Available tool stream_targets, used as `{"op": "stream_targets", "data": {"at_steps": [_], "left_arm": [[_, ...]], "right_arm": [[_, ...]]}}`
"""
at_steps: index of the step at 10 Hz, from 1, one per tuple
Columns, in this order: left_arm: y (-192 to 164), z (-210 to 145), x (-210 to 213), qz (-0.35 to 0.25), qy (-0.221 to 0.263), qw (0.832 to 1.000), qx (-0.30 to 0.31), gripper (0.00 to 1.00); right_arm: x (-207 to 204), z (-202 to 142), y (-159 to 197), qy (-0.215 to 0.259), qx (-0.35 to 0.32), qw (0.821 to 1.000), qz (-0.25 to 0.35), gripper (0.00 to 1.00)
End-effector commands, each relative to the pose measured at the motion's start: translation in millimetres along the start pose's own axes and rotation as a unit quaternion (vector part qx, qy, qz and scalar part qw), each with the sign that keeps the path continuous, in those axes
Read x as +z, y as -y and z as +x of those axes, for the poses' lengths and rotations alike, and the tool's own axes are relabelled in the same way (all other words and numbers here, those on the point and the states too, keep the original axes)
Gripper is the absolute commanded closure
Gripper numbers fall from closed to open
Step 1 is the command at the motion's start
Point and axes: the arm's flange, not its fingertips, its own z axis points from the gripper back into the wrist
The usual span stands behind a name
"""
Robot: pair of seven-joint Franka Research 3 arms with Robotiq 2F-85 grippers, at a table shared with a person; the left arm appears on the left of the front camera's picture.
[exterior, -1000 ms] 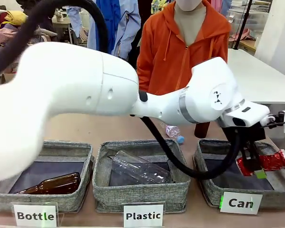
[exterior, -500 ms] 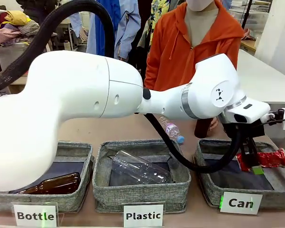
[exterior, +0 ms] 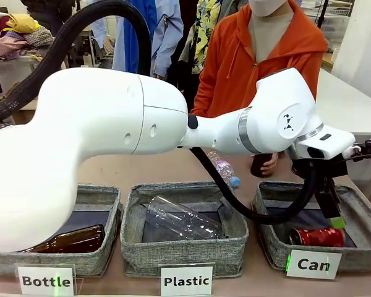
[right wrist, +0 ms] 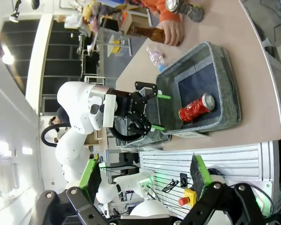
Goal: Sort the can waste into the basket.
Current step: Pick up the can waste from the table and place it in the right Fabric basket.
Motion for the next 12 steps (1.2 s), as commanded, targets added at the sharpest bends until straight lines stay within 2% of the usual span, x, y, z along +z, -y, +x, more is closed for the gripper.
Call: {"op": "stream_targets", "data": {"at_steps": [1,5,7,10,12], "left_arm": [[-8.3,6.4,4.7,0.005,-0.007,1.000,0.007,0.00],[-12.0,2.4,9.0,0.006,-0.002,1.000,0.017,0.00],[-14.0,-1.4,19.4,0.016,0.007,0.999,0.029,0.00],[-9.5,-15.2,71.9,0.026,0.014,0.997,0.074,0.00],[5.3,-44.8,125.9,0.045,0.037,0.992,0.114,0.00]], "right_arm": [[-1.5,-2.1,-2.1,0.009,-0.006,1.000,0.005,0.00],[-1.5,-2.1,-2.1,0.009,-0.006,1.000,0.005,0.00],[-0.9,-0.9,-2.4,-0.022,0.017,0.999,0.018,0.00],[-40.8,10.9,-20.0,-0.058,0.060,0.997,0.002,0.00],[-85.9,15.5,-43.3,-0.111,0.095,0.989,0.006,0.00]]}}
